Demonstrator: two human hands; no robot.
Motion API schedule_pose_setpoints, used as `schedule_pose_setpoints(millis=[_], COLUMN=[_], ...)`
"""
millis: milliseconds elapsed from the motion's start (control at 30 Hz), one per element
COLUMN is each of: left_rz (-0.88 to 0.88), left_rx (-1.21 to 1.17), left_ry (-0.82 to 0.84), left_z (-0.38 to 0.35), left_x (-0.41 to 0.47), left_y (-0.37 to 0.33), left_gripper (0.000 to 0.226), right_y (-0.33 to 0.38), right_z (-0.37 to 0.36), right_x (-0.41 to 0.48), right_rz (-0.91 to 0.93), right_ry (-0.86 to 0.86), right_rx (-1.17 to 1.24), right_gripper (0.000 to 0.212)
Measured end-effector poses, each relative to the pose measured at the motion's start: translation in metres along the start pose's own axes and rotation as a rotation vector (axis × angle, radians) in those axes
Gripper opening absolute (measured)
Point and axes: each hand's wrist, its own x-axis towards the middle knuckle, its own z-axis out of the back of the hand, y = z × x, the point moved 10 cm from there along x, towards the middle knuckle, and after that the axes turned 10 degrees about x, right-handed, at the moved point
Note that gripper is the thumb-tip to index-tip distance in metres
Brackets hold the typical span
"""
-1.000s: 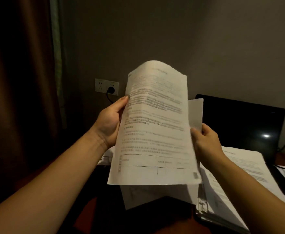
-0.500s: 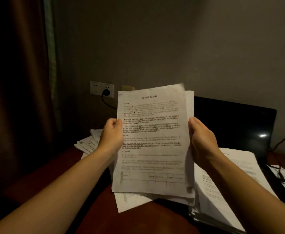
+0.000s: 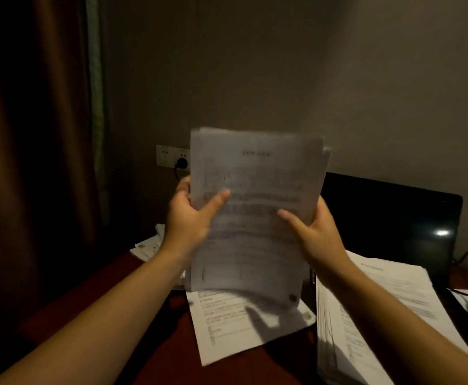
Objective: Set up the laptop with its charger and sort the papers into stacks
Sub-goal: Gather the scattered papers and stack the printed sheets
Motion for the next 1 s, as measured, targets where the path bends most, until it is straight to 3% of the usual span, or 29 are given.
schedule_pose_setpoints(millis=[200, 600, 867, 1000], left_rz=[0.195, 0.246, 0.425, 0.394], left_rx=[0.167, 0.016, -0.076, 0.026], left_ry=[0.080, 0.306, 0.523, 0.514], left_z=[-0.001, -0.065, -0.147, -0.173], left_x=[-0.043, -0.061, -0.099, -0.097], left_y=[0.083, 0.058, 0.071, 0.073], left_gripper=[0.009, 0.017, 0.027, 0.061], right_y=[-0.064, -0.001, -0.014, -0.021], right_z=[0.010, 0.070, 0.164, 0.207], right_x=[-0.042, -0.064, -0.099, -0.112], right_rz=[-0.162, -0.158, -0.293, -0.290], right_ry=[-0.043, -0.059, -0.193, -0.285], right_rx=[-0.154, -0.095, -0.078, -0.096], right_gripper=[0.030, 0.019, 0.028, 0.047])
